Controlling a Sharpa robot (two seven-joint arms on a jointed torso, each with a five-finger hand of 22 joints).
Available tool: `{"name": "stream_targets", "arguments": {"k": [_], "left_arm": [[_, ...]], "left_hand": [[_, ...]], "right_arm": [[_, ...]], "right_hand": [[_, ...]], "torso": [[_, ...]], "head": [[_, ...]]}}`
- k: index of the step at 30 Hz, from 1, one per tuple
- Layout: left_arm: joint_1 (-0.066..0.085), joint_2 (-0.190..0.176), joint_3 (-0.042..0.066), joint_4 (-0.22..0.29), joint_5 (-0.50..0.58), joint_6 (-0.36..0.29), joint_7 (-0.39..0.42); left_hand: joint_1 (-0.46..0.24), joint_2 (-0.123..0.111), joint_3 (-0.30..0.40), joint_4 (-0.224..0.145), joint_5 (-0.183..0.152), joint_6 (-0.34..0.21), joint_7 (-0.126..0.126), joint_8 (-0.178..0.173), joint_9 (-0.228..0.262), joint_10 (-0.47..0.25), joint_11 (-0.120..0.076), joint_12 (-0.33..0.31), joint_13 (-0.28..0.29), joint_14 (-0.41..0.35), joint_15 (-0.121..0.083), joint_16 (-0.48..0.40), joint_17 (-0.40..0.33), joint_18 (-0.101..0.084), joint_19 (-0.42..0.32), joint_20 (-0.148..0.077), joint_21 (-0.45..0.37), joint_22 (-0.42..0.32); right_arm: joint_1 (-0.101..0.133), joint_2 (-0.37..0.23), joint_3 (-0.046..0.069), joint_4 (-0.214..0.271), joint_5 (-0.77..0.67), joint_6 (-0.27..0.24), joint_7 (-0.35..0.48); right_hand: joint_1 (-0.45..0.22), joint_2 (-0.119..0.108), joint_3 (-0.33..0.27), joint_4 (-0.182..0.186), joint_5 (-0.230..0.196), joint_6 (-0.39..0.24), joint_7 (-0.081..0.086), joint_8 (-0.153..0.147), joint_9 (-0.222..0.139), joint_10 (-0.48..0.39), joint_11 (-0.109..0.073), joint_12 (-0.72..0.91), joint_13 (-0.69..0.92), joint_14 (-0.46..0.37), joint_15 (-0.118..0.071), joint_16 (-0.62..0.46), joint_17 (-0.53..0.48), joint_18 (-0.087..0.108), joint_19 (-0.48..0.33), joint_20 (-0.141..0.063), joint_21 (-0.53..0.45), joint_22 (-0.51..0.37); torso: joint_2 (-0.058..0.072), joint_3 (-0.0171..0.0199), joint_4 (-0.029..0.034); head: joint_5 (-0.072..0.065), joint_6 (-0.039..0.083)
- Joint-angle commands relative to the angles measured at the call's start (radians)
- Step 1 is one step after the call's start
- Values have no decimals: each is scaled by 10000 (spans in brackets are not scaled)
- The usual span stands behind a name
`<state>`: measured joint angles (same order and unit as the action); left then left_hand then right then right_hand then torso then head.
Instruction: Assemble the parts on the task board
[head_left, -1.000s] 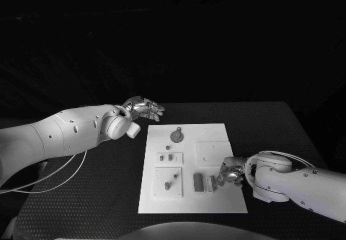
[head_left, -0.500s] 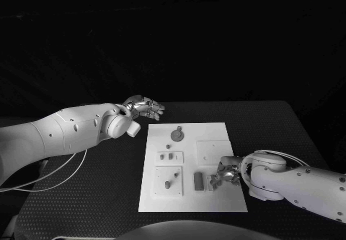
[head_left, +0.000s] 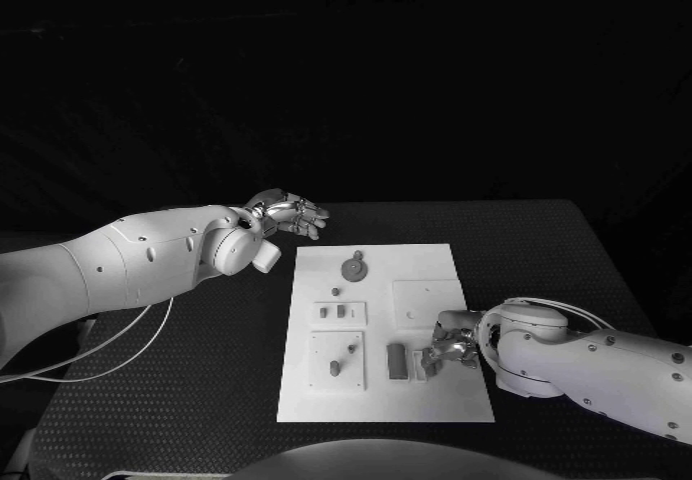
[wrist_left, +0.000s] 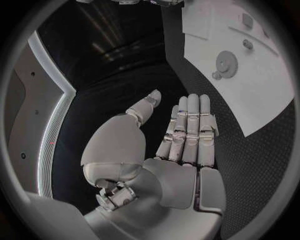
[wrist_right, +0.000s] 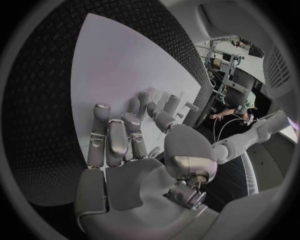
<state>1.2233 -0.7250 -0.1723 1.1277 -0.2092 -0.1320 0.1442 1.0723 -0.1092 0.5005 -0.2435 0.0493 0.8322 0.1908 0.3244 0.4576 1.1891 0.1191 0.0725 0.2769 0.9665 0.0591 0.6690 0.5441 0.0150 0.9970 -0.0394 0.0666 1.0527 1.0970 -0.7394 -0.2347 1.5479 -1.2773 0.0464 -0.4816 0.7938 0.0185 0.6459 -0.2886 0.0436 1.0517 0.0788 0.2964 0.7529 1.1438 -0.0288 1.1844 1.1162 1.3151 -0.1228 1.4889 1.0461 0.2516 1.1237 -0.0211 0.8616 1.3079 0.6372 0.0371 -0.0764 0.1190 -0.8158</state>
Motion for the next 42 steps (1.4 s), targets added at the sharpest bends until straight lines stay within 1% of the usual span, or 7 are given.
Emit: {"name": "stream_targets", "arguments": {"k": [1,24,28,35,39,40,42], "left_arm": [[10,0,5,27,3,137,44],[10,-32,-3,36,2,224,-33],[10,-33,-5,36,2,210,-39],[11,-16,-5,42,2,215,-43],[11,-18,-5,40,2,226,-31],[11,-19,-5,46,2,223,-28],[11,-20,-5,48,2,228,-26]], "left_hand": [[-120,-4,7,76,30,-66,-25,45,-12,-39,-27,-12,-14,14,29,-60,15,51,-29,20,31,-14],[-110,-15,8,76,25,-68,-26,51,-18,-47,-25,-14,-17,8,31,-76,31,52,-44,22,29,-13],[-114,-18,6,79,24,-69,-25,52,-19,-47,-24,-14,-17,8,32,-78,34,51,-44,23,30,-13],[-122,-19,2,86,24,-70,-24,53,-20,-48,-23,-14,-17,8,33,-81,37,50,-46,25,30,-13],[-124,-17,2,89,24,-70,-24,54,-21,-48,-23,-14,-17,7,33,-82,39,51,-46,25,31,-13],[-123,-15,3,90,25,-69,-25,54,-21,-47,-24,-14,-17,7,33,-83,40,51,-46,24,31,-13],[-120,-9,5,93,25,-62,-28,60,-20,-39,-27,-9,-15,6,34,-87,43,52,-48,24,31,-12]], "right_arm": [[-112,-34,-88,-113,-407,322,-160],[-106,-387,-85,-317,-738,333,-195],[-106,-347,-85,-296,-1510,466,-230],[-102,-169,-86,-237,-3344,1147,-304],[-102,-62,-89,-214,-3552,1578,-328],[-102,-40,-92,-215,-3555,1619,-330],[-103,6,-107,-240,-3570,1683,-337]], "right_hand": [[282,76,28,-43,69,16,14,-148,-590,39,0,33,6,-6,-55,64,-24,102,4,-13,44,206],[114,-576,-213,119,67,-12,59,-269,-616,-35,46,-73,-52,-144,-11,24,-249,102,-49,83,7,168],[22,-656,-223,184,67,-5,60,-281,-618,-32,47,-79,-55,-149,-9,27,-266,102,-41,89,-3,162],[-907,-1024,-302,999,68,-98,97,-401,-662,-154,80,-157,-69,-339,14,-33,-509,102,-120,135,-104,141],[-977,-785,-148,1013,69,-126,101,-455,-692,-195,81,-159,-56,-428,15,-35,-602,102,-186,98,-108,180],[-803,-455,-88,655,60,-110,107,-471,-714,-200,92,-159,-55,-478,25,-34,-659,102,-227,95,-75,212],[-529,-133,-12,85,67,-81,109,-490,-747,-184,94,-158,-61,-502,38,-21,-692,102,-259,103,-30,218]], "torso": [[-2,1,-6],[-1,5,-6],[-2,1,-3],[-1,-4,-6],[-4,-7,-1],[-2,-4,-1],[1,-3,1]], "head": [[6,-8],[-51,23],[-57,39],[-86,53],[-98,44],[-103,36],[-105,27]]}}
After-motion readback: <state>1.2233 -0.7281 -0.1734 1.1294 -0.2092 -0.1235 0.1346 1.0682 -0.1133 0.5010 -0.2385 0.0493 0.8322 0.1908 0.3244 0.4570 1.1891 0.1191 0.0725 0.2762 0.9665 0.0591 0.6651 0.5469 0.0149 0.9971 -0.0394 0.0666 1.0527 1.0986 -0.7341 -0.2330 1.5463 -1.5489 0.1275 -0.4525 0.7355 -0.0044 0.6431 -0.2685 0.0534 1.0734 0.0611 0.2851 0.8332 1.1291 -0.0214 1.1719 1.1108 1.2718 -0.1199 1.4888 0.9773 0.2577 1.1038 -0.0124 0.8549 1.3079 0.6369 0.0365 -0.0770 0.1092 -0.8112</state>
